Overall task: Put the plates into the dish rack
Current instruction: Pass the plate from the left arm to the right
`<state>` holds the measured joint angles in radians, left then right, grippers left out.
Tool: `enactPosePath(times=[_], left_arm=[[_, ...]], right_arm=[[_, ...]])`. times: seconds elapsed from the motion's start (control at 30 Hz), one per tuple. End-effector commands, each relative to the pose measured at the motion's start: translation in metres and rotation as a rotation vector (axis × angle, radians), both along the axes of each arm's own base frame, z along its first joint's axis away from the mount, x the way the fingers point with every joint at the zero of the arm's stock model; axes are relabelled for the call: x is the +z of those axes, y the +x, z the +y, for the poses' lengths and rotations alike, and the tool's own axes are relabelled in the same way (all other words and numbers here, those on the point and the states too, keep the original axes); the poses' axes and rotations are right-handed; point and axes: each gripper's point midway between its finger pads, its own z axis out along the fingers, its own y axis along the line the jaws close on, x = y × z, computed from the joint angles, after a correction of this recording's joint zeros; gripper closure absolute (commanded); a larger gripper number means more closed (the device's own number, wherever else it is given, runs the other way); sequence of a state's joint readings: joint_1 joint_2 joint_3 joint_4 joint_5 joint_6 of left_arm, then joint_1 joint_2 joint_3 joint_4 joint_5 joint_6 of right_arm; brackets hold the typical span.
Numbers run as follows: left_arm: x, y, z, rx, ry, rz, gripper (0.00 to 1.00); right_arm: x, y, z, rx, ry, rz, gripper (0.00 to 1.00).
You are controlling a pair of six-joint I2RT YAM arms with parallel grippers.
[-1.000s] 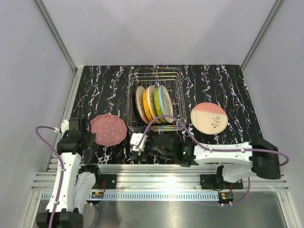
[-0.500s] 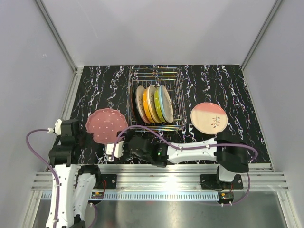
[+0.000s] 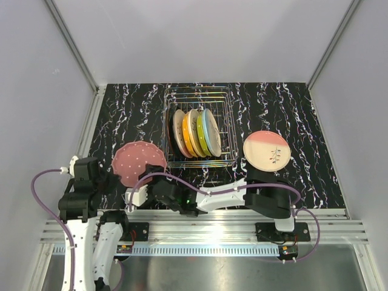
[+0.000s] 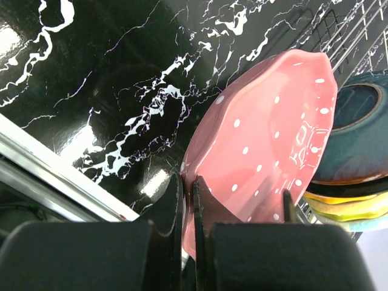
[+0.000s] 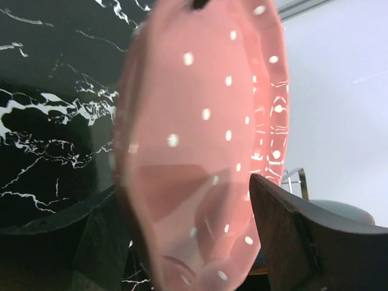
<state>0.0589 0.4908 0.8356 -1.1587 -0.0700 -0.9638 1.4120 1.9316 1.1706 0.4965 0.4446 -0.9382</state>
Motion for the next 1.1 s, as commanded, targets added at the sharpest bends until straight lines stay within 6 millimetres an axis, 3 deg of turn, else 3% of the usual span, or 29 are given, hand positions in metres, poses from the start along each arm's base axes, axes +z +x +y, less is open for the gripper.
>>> enactPosePath(times=[0.0,0.23,0.37,0.43,0.57,0.67,0.7,0.83,0.93,1.07], left_arm=[[0.069,0.024,-0.016,-0.058,-0.064,-0.257,1.00],[0.088,0.020,-0.020,-0.081,-0.062,-0.285,1.00],[0.088,0.020,-0.020,-0.085,-0.062,-0.287,1.00],[0.087,0.020,-0.018,-0.079,-0.049,-0.288,1.00],[0.091,0.023,-0.016,-0.084,-0.032,-0.308,0.85],[0.095,0.026,-0.016,-0.094,-0.018,-0.327,0.71],[0.096,0.028,-0.016,-0.099,-0.014,-0.331,0.61],[0.097,0.033,-0.007,-0.094,0.049,-0.322,0.41],[0.097,0.039,-0.005,-0.108,0.074,-0.310,0.32],[0.117,0.049,0.000,-0.133,0.146,-0.340,0.28]], right_arm=[[0.038,0.006,0.011,-0.037,0.099,-0.121,0.23],[0.038,0.008,0.015,-0.052,0.141,-0.134,0.47],[0.059,0.010,0.013,-0.084,0.199,-0.161,0.74],[0.070,0.008,0.012,-0.080,0.225,-0.158,0.80],[0.091,-0.004,0.010,-0.060,0.303,-0.143,1.00],[0.097,-0.015,0.011,-0.049,0.319,-0.148,1.00],[0.098,-0.023,0.013,-0.038,0.322,-0.149,1.00],[0.097,-0.039,0.016,-0.022,0.329,-0.145,1.00],[0.096,-0.044,0.014,-0.024,0.361,-0.099,1.00],[0.093,-0.055,0.005,-0.021,0.419,0.033,1.00]])
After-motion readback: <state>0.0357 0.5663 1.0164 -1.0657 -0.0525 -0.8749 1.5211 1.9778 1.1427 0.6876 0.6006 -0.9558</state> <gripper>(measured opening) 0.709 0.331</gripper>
